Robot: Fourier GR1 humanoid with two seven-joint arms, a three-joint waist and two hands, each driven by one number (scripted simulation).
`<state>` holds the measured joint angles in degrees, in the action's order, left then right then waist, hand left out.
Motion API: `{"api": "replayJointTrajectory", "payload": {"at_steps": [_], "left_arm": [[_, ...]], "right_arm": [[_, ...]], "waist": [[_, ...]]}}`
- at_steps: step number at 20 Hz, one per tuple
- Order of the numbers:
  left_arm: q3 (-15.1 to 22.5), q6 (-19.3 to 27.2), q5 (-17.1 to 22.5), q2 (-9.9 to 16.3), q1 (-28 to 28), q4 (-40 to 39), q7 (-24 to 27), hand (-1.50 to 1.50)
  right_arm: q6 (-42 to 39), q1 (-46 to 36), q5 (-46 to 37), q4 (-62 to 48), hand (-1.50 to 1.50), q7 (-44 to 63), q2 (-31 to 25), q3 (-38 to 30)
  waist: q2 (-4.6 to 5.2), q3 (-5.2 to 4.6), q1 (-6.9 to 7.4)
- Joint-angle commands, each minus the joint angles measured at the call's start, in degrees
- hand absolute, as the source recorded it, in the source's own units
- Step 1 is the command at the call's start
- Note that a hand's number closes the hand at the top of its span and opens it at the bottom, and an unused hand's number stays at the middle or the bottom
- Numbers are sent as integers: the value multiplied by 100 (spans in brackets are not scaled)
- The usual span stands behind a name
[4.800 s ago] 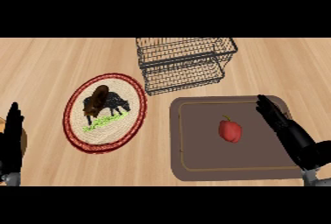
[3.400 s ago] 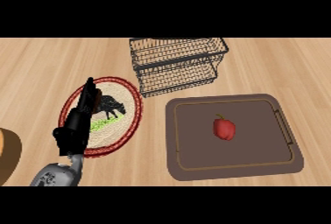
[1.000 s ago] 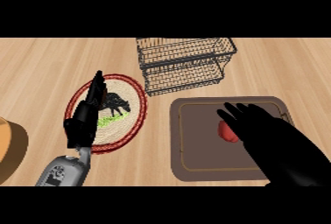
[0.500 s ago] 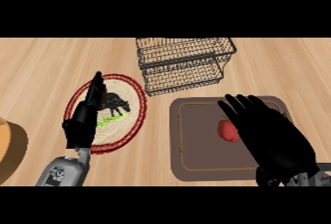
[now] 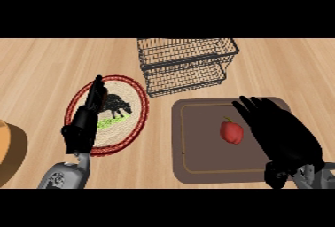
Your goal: Pick the bell pepper from the tray and place it in the tiered basket
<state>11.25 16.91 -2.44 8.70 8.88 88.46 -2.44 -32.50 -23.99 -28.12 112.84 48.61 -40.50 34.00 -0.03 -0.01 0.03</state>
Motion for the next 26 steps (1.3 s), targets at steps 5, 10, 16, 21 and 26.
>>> {"api": "replayJointTrajectory", "payload": {"at_steps": [5,10,16,21,26], "left_arm": [[-30,-48,-249,-213,-172,173,-129,0],[-365,-382,-74,-172,-70,-53,96,0],[-457,-343,-209,-269,30,-69,34,0],[-273,-104,-594,-627,314,-484,89,0],[-526,-587,-365,-285,-82,402,-323,0]], "right_arm": [[-290,629,-664,-15,-150,-701,450,-554],[-528,603,-1123,-307,-150,-971,946,-598],[-100,882,-1839,-944,-150,-1311,1416,-392],[-1007,128,-1735,-1271,-150,-1106,1978,-768],[-880,719,-2231,-1097,-150,-1594,1867,-999]], "waist": [[-1,1,-1],[3,0,1],[4,1,5],[8,-1,8],[-2,1,7]]}}
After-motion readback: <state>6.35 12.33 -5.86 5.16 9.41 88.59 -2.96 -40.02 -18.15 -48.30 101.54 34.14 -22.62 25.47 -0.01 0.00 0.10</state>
